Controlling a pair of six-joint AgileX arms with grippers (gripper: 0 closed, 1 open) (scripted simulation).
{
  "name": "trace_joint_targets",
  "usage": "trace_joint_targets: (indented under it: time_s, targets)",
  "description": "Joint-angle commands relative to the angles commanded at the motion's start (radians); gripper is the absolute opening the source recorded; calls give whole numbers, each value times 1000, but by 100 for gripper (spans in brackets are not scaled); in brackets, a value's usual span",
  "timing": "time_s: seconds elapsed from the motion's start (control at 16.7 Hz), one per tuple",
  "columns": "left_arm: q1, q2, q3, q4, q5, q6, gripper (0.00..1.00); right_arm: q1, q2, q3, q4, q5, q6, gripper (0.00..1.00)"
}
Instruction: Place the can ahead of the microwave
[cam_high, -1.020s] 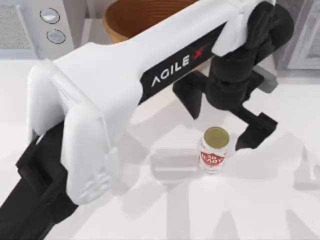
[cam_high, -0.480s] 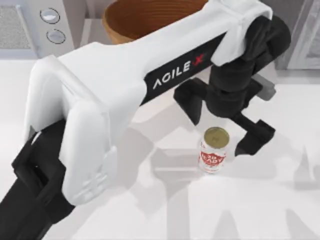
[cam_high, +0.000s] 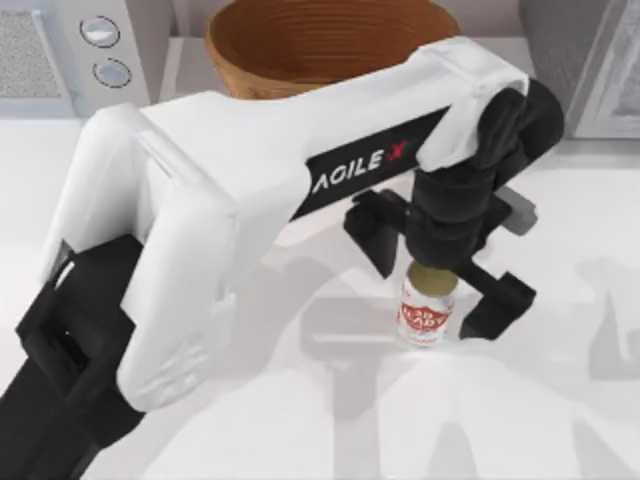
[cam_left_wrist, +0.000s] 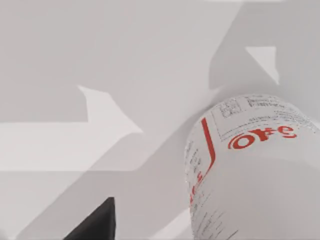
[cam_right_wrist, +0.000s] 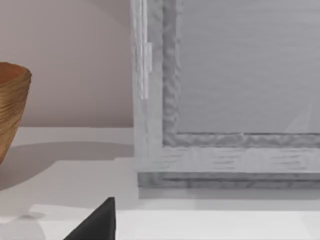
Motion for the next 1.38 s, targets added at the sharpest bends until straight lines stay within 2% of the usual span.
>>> trace_joint_targets:
  time_s: [0.06,0.84,1.38]
  targets:
    - [0,0,0,0,0,0,100,0,0,0,0,0,0,100]
    - [0,0,0,0,0,0,2,0,0,0,0,0,0,100]
    - [1,1,0,0,0,1,0,0,0,0,0,0,0,100]
